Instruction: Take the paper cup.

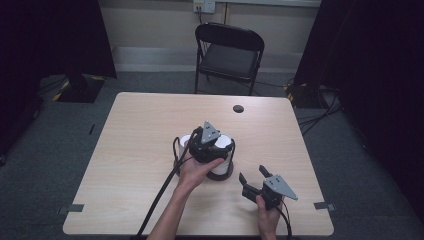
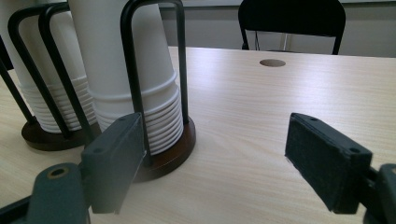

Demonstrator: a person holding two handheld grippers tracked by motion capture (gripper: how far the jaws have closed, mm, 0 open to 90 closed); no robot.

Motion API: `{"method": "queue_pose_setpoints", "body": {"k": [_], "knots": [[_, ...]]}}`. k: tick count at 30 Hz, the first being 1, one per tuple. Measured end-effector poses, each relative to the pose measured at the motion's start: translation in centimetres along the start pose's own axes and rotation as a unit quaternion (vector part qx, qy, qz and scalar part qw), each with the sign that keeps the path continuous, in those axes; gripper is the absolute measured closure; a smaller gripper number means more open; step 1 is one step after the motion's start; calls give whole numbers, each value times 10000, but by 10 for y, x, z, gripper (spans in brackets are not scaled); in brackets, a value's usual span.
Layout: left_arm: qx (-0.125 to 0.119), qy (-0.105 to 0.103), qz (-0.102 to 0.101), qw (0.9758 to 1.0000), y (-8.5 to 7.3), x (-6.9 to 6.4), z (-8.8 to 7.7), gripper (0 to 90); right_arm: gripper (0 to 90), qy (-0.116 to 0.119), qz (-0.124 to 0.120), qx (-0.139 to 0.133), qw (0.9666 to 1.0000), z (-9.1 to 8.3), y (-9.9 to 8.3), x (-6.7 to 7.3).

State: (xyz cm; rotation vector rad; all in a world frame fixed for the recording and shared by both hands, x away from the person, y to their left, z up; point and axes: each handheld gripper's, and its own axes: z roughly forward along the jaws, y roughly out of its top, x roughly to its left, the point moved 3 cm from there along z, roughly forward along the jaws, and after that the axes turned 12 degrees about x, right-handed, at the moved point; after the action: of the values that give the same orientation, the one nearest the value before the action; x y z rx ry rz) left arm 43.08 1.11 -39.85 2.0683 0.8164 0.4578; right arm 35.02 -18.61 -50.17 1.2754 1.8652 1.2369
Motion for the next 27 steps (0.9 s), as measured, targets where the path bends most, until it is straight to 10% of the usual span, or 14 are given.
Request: {"method": "queue_pose_setpoints", "body": {"k": [27], "knots": [[-440,107,-163,9988,6,2,-15,356,194,-2,-4,25,10000,0,0,0]]}}
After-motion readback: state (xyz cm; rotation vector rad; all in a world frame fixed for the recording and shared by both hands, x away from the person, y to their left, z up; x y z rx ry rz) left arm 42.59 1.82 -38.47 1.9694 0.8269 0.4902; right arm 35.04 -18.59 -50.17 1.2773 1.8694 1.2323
